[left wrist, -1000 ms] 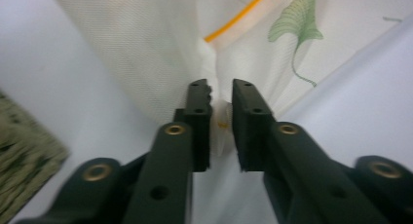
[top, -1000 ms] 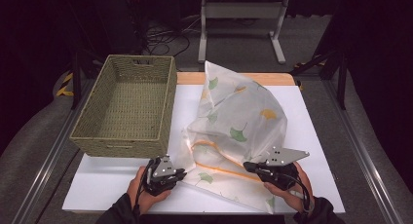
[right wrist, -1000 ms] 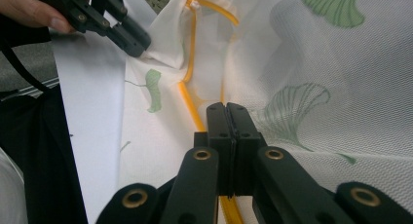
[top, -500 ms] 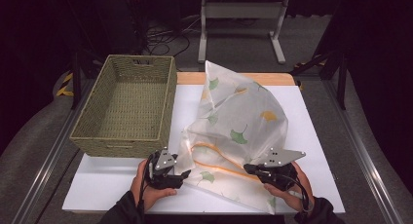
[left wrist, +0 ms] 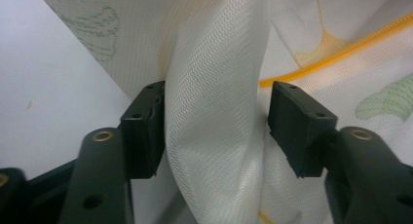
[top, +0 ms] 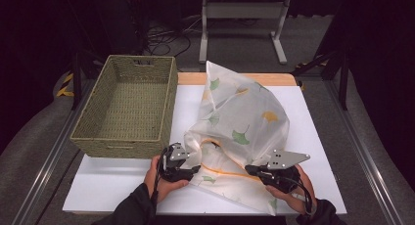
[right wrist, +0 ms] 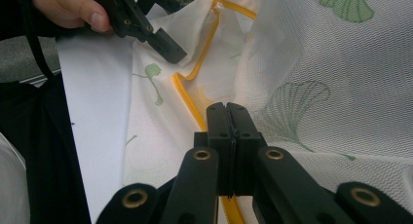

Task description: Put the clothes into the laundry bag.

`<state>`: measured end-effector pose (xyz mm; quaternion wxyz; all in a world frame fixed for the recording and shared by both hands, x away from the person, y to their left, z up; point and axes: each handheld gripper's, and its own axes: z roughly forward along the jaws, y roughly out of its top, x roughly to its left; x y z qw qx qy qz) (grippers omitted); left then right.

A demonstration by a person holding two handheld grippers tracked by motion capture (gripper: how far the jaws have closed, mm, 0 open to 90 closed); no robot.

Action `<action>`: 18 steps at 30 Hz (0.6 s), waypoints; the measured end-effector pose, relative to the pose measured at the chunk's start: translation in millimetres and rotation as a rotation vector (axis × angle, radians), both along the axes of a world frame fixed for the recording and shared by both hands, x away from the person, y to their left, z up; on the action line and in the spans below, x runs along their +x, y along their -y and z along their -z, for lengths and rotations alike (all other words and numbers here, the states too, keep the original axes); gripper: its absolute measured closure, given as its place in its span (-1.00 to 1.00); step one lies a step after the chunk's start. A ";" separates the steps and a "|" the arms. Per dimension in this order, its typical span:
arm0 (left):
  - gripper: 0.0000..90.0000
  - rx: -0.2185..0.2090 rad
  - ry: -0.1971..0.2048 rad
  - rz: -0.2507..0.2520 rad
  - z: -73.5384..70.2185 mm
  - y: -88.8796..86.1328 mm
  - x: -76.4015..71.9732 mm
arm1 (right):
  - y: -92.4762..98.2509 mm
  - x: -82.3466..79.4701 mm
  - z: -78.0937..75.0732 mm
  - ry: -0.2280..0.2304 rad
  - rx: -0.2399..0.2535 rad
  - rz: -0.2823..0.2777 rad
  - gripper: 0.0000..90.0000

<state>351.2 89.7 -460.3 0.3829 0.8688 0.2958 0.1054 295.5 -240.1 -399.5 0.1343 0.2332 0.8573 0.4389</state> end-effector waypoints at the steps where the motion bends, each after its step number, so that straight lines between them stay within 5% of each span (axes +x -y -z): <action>1: 0.09 0.002 0.002 0.006 -0.3 -0.2 0.5 | -0.1 -0.1 -0.1 0.000 0.001 -0.001 0.99; 9: 0.91 0.021 0.015 0.081 -3.2 -10.9 -0.3 | 0.2 -2.0 0.9 -0.005 -0.006 0.014 0.99; 18: 0.97 0.011 0.020 0.093 -8.2 -36.1 -13.1 | 4.8 -0.8 3.2 -0.013 -0.029 0.053 0.99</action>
